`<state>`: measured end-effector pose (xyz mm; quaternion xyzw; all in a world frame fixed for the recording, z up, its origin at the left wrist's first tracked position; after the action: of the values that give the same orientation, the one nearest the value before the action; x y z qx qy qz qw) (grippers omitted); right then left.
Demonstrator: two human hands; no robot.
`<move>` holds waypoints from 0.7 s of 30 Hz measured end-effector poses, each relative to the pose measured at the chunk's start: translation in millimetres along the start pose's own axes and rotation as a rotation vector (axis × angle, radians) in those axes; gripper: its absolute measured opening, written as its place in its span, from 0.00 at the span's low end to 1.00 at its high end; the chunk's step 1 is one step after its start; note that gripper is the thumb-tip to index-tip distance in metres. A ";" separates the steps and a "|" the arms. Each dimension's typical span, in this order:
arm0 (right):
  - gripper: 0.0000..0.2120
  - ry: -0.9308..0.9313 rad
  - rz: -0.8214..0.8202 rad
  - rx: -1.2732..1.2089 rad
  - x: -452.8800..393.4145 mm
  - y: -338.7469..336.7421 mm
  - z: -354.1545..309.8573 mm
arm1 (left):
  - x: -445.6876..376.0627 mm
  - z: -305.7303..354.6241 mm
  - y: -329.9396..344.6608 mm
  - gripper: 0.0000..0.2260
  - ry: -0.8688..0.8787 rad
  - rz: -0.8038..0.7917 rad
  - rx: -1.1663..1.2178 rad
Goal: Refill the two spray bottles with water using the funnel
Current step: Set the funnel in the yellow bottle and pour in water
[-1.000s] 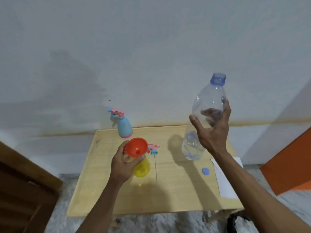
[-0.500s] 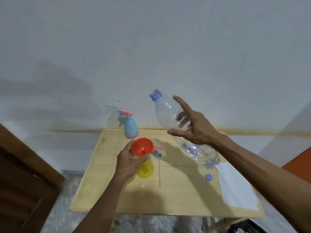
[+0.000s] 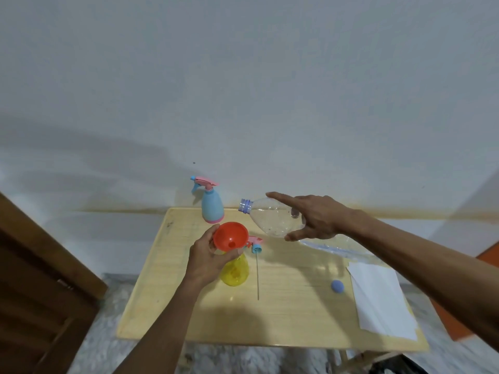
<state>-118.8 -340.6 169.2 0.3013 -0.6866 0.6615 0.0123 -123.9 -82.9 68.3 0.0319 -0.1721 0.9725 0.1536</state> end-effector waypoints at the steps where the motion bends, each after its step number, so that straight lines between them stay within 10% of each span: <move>1: 0.48 0.002 -0.011 0.007 -0.7 1.3 0.3 | -0.1 0.3 0.2 0.35 0.001 -0.001 -0.003; 21: 0.49 0.028 -0.089 0.223 -8.0 17.6 -8.5 | -10.3 -6.9 -5.1 0.42 -0.012 -0.018 -0.114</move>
<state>-123.1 -330.6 151.0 0.3219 -0.5945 0.7367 0.0179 -112.6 -79.0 62.3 0.0307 -0.2280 0.9595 0.1627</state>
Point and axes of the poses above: each hand's wrist, its own x-axis away from the middle knuckle, its own y-axis out of the palm, z = x × y, the point moved 7 cm from there along -x, towards the middle knuckle, and after that the axes turned 14 degrees about -z, right-handed, at the moved point
